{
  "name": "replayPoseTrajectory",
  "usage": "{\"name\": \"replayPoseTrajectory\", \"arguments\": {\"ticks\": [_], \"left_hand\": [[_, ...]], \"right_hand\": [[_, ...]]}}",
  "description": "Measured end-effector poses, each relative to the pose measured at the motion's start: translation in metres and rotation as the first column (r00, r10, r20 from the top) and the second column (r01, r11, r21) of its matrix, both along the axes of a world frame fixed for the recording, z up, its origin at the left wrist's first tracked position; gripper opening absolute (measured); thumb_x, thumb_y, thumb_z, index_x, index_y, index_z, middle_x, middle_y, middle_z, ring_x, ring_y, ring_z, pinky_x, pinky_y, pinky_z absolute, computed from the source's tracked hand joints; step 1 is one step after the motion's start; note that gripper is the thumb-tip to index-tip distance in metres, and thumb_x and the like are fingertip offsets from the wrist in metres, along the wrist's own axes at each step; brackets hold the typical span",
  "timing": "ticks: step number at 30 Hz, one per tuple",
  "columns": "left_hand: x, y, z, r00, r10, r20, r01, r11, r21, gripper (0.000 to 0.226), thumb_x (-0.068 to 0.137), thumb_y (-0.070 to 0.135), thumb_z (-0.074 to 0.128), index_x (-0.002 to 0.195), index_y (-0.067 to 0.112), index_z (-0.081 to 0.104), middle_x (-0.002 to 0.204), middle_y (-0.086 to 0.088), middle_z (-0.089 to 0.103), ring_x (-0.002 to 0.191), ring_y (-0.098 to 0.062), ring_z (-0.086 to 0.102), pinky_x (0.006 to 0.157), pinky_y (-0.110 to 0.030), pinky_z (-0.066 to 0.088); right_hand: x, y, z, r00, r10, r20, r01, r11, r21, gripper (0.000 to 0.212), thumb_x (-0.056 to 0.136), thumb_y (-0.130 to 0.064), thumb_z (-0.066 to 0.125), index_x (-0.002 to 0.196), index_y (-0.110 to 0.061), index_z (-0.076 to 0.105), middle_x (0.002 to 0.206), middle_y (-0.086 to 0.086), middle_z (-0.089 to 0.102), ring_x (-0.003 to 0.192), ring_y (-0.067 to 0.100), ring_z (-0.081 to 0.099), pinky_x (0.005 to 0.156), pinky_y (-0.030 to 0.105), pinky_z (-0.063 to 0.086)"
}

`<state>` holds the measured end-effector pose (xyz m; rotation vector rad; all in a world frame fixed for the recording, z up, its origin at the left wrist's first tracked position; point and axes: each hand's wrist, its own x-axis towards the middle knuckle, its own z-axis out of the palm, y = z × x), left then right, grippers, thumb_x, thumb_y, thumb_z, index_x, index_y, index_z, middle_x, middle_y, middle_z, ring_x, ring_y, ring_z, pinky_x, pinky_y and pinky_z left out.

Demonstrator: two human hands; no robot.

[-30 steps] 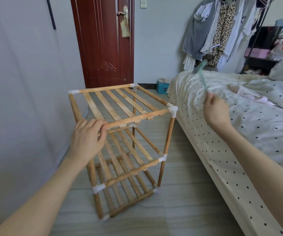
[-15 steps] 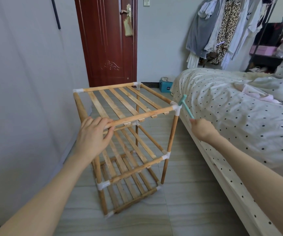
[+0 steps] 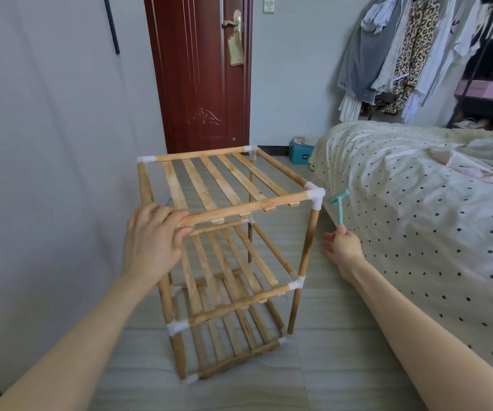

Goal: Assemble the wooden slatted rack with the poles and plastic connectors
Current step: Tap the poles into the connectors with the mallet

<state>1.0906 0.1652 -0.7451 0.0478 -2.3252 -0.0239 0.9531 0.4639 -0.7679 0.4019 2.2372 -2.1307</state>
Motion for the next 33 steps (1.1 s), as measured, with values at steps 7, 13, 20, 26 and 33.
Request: {"name": "replayPoseTrajectory", "arguments": {"ticks": [7,13,20,26,33], "left_hand": [[0.006,-0.008,-0.035,0.969,0.242,0.039,-0.244,0.969,0.045,0.074,0.082,0.003,0.051,0.146,-0.003,0.013,0.154,-0.024,0.015,0.144,-0.036,0.004,0.115,-0.053,-0.005],[0.0,0.043,-0.11,0.925,0.056,0.375,-0.03,0.997,-0.075,0.09,0.07,0.007,0.068,0.145,0.003,0.021,0.154,-0.019,0.018,0.144,-0.032,0.009,0.115,-0.05,0.001],[-0.03,0.077,-0.19,0.648,-0.052,0.76,-0.03,0.995,0.093,0.052,0.1,0.033,0.035,0.148,0.025,0.016,0.155,-0.005,0.015,0.145,-0.021,0.006,0.115,-0.054,-0.001],[-0.046,0.074,-0.211,0.777,-0.083,0.624,-0.042,0.982,0.183,0.029,0.09,0.017,0.059,0.118,0.027,0.057,0.124,-0.004,0.054,0.121,-0.026,0.049,0.101,-0.06,0.023],[-0.06,0.074,-0.208,0.856,-0.148,0.496,0.012,0.964,0.267,0.051,0.068,-0.004,0.074,0.105,0.026,0.055,0.103,0.002,0.066,0.113,-0.016,0.053,0.083,-0.053,0.039]], "right_hand": [[-0.007,-0.035,-0.05,0.993,0.113,0.04,-0.112,0.994,-0.014,0.025,0.102,-0.026,0.03,0.109,-0.012,0.05,0.113,0.009,0.058,0.104,0.02,0.054,0.102,0.042,0.041],[0.006,-0.037,-0.105,0.977,0.173,0.125,-0.169,0.985,-0.041,0.035,0.103,-0.026,0.028,0.115,-0.003,0.052,0.113,0.016,0.062,0.109,0.027,0.056,0.101,0.041,0.041],[0.009,-0.026,-0.159,0.967,0.188,0.174,-0.179,0.982,-0.067,0.025,0.102,-0.024,0.03,0.105,-0.009,0.049,0.117,0.012,0.057,0.116,0.023,0.051,0.105,0.041,0.038],[0.005,-0.032,-0.187,0.959,0.187,0.214,-0.168,0.98,-0.105,0.027,0.102,-0.027,0.033,0.106,-0.009,0.052,0.117,0.02,0.058,0.112,0.031,0.056,0.094,0.037,0.045],[-0.006,-0.038,-0.166,0.995,0.087,0.049,-0.082,0.993,-0.088,0.027,0.101,-0.024,0.034,0.077,-0.015,0.044,0.072,0.001,0.04,0.072,0.016,0.04,0.078,0.037,0.04]]}}
